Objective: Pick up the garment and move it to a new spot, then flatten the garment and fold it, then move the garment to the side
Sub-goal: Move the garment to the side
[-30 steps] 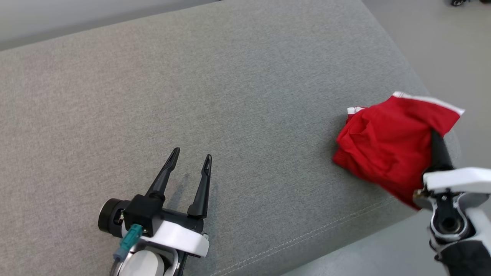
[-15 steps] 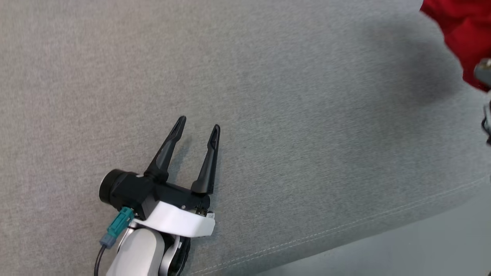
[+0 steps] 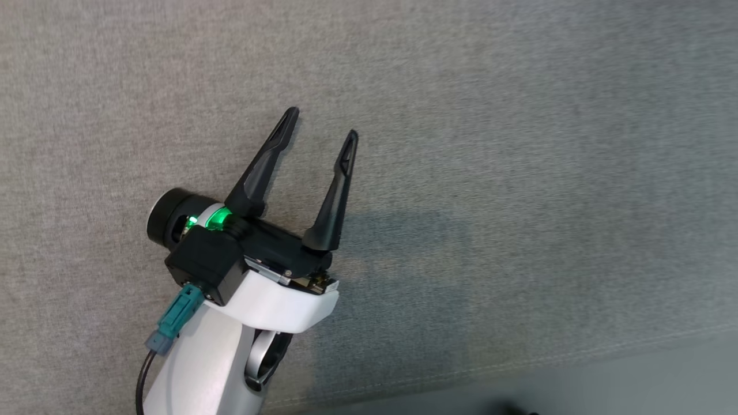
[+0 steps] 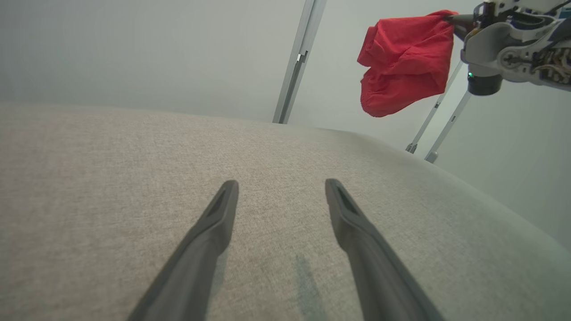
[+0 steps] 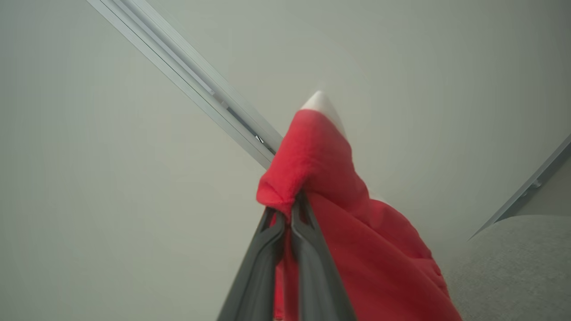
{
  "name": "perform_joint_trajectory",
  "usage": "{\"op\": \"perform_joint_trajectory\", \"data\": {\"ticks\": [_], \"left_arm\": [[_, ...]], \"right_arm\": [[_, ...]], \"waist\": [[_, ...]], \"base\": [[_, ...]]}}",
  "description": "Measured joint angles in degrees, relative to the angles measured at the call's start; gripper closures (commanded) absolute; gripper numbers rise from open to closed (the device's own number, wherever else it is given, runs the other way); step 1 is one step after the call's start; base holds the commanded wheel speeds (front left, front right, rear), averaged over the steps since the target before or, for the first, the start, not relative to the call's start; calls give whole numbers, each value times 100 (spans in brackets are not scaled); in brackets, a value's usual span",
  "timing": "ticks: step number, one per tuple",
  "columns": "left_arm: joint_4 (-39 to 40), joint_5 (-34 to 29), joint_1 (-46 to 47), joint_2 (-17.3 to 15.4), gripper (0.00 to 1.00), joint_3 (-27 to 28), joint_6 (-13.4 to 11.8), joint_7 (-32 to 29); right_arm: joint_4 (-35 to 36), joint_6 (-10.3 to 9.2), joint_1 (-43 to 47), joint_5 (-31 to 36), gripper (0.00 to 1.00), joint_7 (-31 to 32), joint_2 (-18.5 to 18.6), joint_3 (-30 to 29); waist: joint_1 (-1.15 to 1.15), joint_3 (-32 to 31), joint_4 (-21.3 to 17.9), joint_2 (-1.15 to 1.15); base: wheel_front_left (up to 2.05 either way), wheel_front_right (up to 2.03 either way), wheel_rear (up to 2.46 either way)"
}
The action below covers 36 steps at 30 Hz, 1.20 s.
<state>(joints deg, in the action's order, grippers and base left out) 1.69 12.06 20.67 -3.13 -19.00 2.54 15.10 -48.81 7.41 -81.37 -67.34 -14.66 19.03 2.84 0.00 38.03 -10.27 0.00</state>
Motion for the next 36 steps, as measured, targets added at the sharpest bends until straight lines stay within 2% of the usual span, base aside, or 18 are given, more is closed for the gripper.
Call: {"op": "perform_joint_trajectory", "data": {"ticks": [6,10,17,21,27,28,29,30,36], "left_arm": [[460,-152,220,13,0,-135,20,31],[677,-218,340,-35,0,-129,15,30],[795,-248,359,-248,0,0,-58,-104],[816,-247,359,-334,0,46,-59,-180],[760,-248,360,-386,0,42,-59,-299],[757,-247,361,-387,0,35,-59,-299],[755,-247,364,-387,0,27,-59,-299],[748,-247,366,-388,0,22,-59,-300],[573,-236,387,-397,0,-9,-59,-303]], "right_arm": [[-643,-1,-24,332,100,0,70,-256],[-882,0,122,446,100,0,33,-477],[-1273,0,458,795,100,0,29,-1039],[-1445,0,528,895,100,0,-34,-1339],[-2104,0,801,1271,100,0,-135,-1679],[-2196,0,827,1361,81,0,-132,-1744],[-2263,0,838,1471,35,0,-121,-1798],[-2299,0,841,1567,0,0,-114,-1884],[-2386,0,885,2349,0,0,-1,-2335]], "waist": [[0,524,150,0],[0,702,23,0],[0,665,-391,0],[0,624,-543,0],[0,535,-655,0],[0,533,-660,0],[0,531,-664,0],[0,528,-668,0],[0,406,-683,0]], "base": [[0,0,0],[0,0,0],[0,0,0],[0,0,0],[0,0,0],[0,0,0],[0,0,0],[0,0,0],[0,0,0]]}}
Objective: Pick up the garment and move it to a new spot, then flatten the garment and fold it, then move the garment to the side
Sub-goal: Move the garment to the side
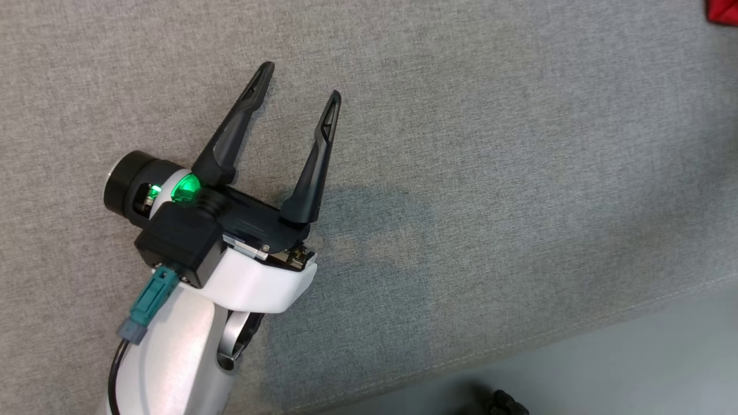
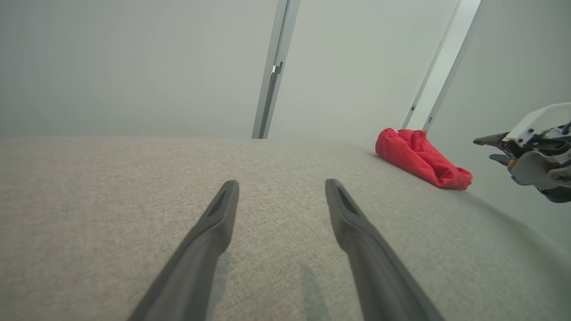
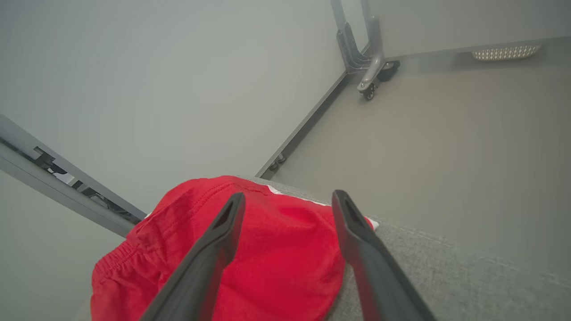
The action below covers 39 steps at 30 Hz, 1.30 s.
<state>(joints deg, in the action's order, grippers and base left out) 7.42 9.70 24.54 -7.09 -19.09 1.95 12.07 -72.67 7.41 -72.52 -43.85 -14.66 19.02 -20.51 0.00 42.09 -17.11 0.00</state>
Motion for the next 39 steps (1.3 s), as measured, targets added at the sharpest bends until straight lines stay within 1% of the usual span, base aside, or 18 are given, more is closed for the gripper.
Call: {"op": "perform_joint_trajectory", "data": {"ticks": [5,6,11,15,20,25,29,33,39], "left_arm": [[-294,99,-15,63,0,-81,0,15],[-421,126,-77,92,0,-119,0,65],[-726,283,-300,154,0,-114,-115,127],[-938,376,-444,241,0,-16,-297,199],[-1188,550,-669,305,0,140,-503,221],[-1319,812,-977,399,0,296,-654,235],[-1327,862,-1205,416,0,419,-734,243],[-1306,881,-1412,433,0,523,-754,243],[-1106,948,-1661,437,0,613,-747,244]], "right_arm": [[92,0,238,967,0,0,151,-371],[397,0,363,1327,0,1,80,-499],[1254,0,725,1929,0,0,-423,-557],[1831,0,1285,2115,0,0,-691,-379],[2576,0,1985,2139,0,1,-914,241],[3277,0,2715,2063,0,1,-943,972],[3727,0,3303,2095,0,1,-859,1360],[4121,0,3831,2340,0,0,-777,1408],[4714,0,4484,2477,0,1,-925,1585]], "waist": [[0,-228,11,0],[0,-344,25,0],[0,-708,75,0],[0,-1067,148,0],[0,-1572,283,0],[0,-2090,471,0],[0,-2470,665,0],[0,-2784,913,0],[0,-3179,1274,0]], "base": [[0,0,0],[0,0,0],[0,0,0],[0,0,0],[0,0,0],[0,0,0],[0,0,0],[0,0,0],[0,0,0]]}}
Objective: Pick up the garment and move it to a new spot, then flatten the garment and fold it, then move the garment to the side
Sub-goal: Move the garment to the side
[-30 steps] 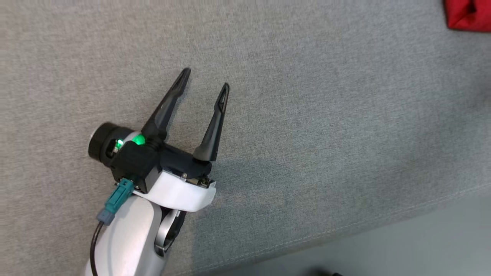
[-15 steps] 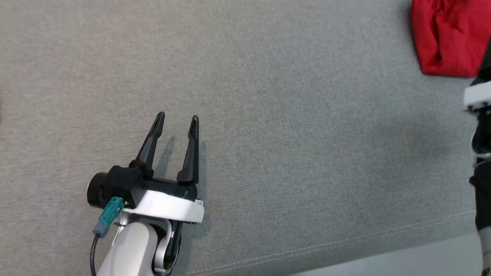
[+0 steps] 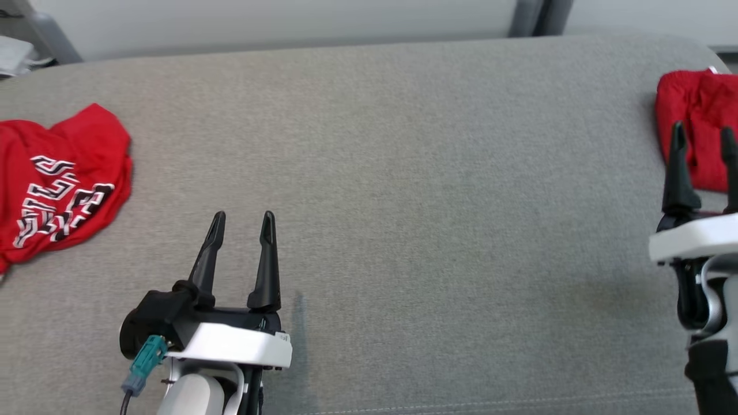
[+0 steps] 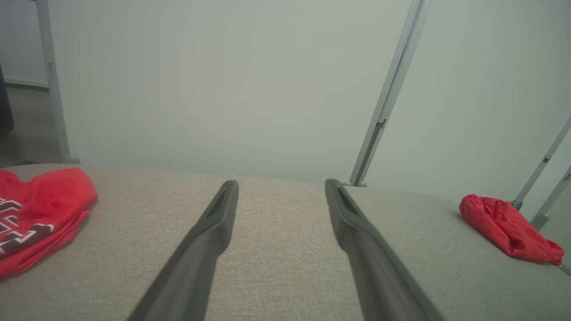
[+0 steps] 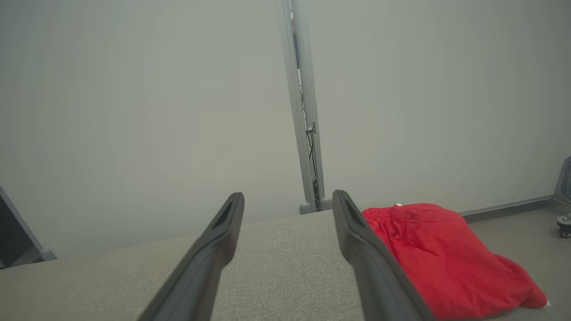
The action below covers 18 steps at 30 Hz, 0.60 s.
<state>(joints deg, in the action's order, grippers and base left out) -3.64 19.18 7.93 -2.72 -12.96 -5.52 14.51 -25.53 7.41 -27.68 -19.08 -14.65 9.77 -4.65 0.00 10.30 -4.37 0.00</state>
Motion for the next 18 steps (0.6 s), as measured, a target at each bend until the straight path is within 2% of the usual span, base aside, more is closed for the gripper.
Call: {"op": "perform_joint_trajectory", "data": {"ticks": [3,8,18], "left_arm": [[92,76,-145,7,0,25,-11,0],[185,-259,-408,8,0,146,-219,15],[314,-397,-992,3,0,332,-153,15]], "right_arm": [[285,0,374,89,0,0,-118,52],[762,0,972,191,0,0,-275,376],[1411,0,2131,157,0,0,-457,613]], "waist": [[0,-185,164,0],[0,-467,404,0],[0,-983,673,0]], "base": [[0,0,0],[0,0,0],[0,0,0]]}}
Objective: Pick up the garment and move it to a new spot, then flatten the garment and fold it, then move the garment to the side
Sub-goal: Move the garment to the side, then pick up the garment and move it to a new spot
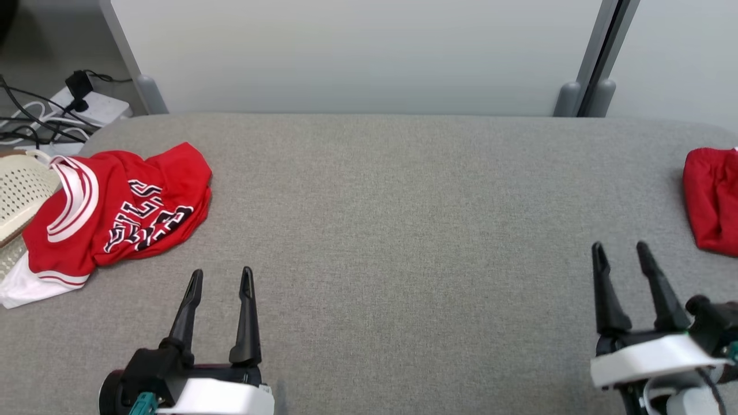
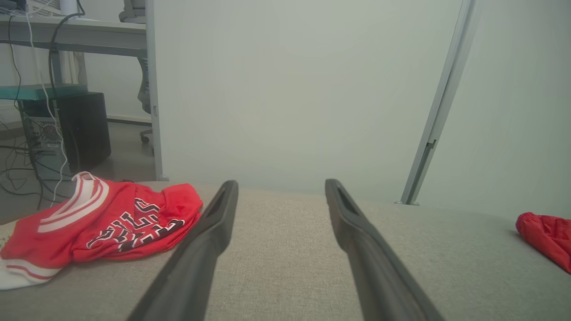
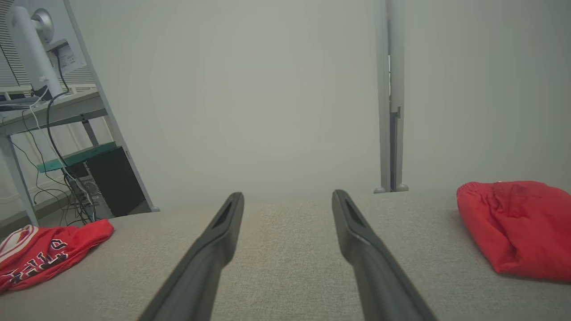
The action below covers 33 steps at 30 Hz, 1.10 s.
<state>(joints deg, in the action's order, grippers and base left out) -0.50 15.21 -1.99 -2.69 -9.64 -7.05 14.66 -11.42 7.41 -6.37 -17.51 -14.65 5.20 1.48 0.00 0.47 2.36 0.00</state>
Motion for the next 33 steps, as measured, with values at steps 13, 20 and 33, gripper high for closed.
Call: {"op": "perform_joint_trajectory", "data": {"ticks": [13,20,33], "left_arm": [[-11,98,-347,-3,0,197,194,0],[36,94,-367,-3,0,244,203,0],[-5,51,-367,-2,0,269,142,0]], "right_arm": [[328,0,568,-143,0,0,-124,-75],[381,0,706,-41,0,0,-188,-140],[354,0,717,25,0,0,-214,-79]], "waist": [[0,-224,-149,0],[0,-272,-151,0],[0,-274,-98,0]], "base": [[0,0,0],[0,0,0],[0,0,0]]}}
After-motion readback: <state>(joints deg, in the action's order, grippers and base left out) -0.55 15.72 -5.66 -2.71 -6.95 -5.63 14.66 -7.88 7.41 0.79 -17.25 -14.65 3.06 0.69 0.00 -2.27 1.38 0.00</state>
